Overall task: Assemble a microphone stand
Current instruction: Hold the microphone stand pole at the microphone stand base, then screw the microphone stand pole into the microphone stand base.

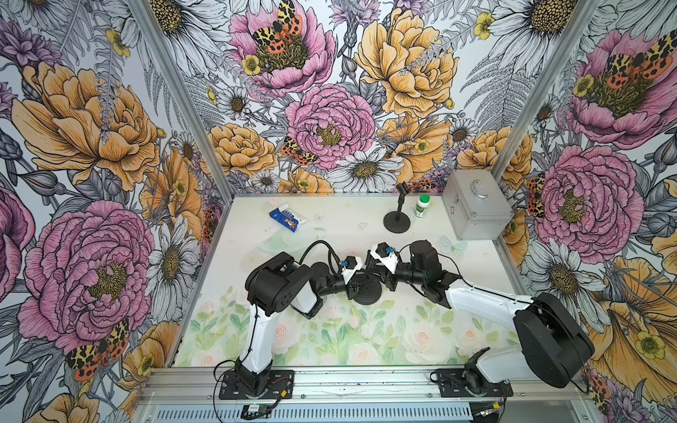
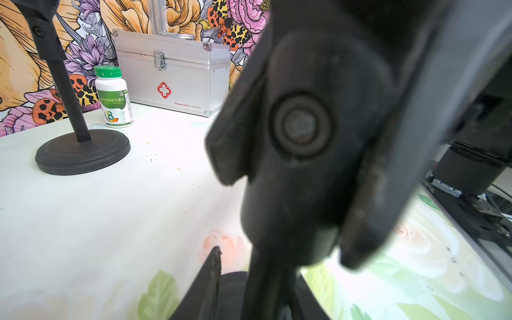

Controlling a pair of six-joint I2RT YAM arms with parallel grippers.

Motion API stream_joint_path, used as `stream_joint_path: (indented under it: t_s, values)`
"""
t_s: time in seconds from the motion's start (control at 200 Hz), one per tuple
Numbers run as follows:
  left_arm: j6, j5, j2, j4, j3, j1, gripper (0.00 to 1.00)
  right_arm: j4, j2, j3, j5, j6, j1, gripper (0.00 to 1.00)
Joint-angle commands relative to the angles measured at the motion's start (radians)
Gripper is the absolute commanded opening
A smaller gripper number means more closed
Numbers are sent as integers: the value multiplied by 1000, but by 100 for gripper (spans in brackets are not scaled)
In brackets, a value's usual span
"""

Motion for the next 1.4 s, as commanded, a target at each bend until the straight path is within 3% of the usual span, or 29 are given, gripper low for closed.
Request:
stream_joint_path:
  t_s: [0.0,0.135,0.235,0.34,0.415,0.46,0.53,0.69,0.761,0.936,1.146,1.391]
  values:
    - [-4,18,9,24,15,11,34,-174,14,-12,44,-40,-21,0]
    - [8,1,20,25,15,11,24,-174,27,-11,42,-40,-20,0]
    - [22,5,33,25,18,11,9,-169,39,-1,38,-40,-20,1]
    - [16,20,38,25,23,18,0,-162,41,3,-12,-48,-21,22]
    - [7,36,41,25,26,29,0,-167,39,0,-108,-62,-40,31]
    - [7,57,47,25,33,33,1,-165,34,-7,-151,-65,-53,51]
    - [23,60,56,24,32,32,1,-165,27,-14,-221,-68,-76,56]
    - [58,65,62,25,23,31,2,-199,71,29,-377,-79,-140,57]
    - [64,75,62,25,21,29,2,-261,95,68,-440,-147,-163,57]
    - [73,109,66,24,24,31,3,-303,161,140,-514,-311,-192,56]
    - [73,122,69,24,26,33,4,-303,257,255,-581,-337,-192,51]
    - [68,132,71,25,30,37,5,-300,291,273,-537,-371,-163,25]
